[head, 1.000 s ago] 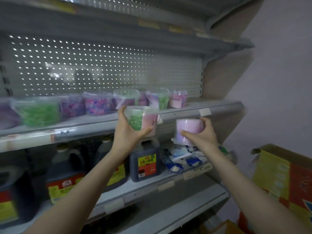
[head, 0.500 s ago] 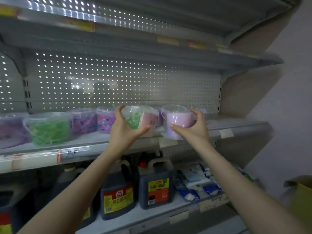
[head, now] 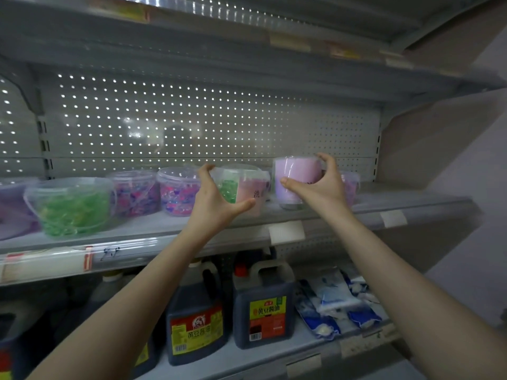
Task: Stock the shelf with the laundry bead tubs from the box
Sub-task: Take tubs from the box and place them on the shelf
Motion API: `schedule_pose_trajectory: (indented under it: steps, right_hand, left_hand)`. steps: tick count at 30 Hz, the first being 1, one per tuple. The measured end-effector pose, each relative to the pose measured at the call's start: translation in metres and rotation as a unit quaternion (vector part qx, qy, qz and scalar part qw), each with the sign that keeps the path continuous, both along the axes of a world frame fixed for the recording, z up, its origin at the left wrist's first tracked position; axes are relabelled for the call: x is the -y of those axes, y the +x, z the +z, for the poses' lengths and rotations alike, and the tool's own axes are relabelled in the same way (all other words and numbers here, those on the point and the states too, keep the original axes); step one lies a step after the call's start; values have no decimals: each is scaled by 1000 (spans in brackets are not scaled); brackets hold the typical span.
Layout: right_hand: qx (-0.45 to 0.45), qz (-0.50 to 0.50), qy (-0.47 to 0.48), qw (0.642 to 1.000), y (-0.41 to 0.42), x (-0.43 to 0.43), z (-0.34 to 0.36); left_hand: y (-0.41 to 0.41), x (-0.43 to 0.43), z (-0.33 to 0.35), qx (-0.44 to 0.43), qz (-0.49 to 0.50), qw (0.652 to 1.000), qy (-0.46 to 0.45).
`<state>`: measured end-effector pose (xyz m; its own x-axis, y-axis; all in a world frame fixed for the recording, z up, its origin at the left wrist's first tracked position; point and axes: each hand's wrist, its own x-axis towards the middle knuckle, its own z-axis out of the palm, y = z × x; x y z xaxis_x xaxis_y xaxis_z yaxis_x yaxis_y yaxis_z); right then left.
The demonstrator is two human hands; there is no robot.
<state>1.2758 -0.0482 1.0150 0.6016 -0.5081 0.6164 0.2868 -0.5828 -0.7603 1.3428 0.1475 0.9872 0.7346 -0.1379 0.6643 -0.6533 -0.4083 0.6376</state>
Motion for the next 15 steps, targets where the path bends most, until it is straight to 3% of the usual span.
schedule_pose_trajectory:
  steps: [7, 15]
  right_hand:
    - [-46, 14, -44, 998, 25, 6, -20]
    - [-55, 65, -21, 996, 56, -5, -29]
  left_hand:
    - [22, -3, 1, -11, 17, 999, 29]
    - [28, -15, -2, -37, 44, 997, 46]
